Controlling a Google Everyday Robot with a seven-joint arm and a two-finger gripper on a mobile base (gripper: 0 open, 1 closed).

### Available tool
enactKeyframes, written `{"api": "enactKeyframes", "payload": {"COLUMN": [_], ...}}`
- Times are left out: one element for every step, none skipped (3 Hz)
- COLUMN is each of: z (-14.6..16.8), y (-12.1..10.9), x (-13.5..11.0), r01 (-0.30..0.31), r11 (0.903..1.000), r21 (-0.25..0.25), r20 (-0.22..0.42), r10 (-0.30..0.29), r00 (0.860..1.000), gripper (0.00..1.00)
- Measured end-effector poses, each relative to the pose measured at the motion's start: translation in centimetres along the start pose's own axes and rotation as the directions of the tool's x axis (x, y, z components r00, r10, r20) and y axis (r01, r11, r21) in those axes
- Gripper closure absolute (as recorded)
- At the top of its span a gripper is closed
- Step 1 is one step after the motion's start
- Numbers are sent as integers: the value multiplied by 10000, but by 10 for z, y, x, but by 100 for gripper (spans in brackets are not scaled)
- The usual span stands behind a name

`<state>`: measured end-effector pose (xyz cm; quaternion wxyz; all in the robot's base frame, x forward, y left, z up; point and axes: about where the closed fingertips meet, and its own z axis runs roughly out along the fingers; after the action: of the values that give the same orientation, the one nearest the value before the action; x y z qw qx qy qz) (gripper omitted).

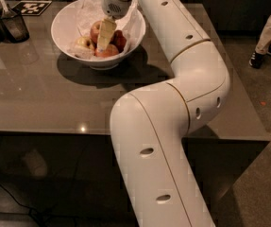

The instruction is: Pick apple from white bowl

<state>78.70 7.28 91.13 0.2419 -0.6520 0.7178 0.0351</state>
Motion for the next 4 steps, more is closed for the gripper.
{"api": "enactKeyframes", "payload": {"z": [-13, -24, -27, -40], "y": [-5, -7, -6, -3], "x": [-20, -31, -33, -40], "r01": [397, 638, 678, 704], "r11": [9980, 9944, 9932, 9916], "r21": [491, 837, 942, 1088], "r20": [124, 173, 252, 715], "r10": [-403, -655, -705, -784], "r00": [9991, 9977, 9972, 9944], "gripper": [100, 100, 100, 100]}}
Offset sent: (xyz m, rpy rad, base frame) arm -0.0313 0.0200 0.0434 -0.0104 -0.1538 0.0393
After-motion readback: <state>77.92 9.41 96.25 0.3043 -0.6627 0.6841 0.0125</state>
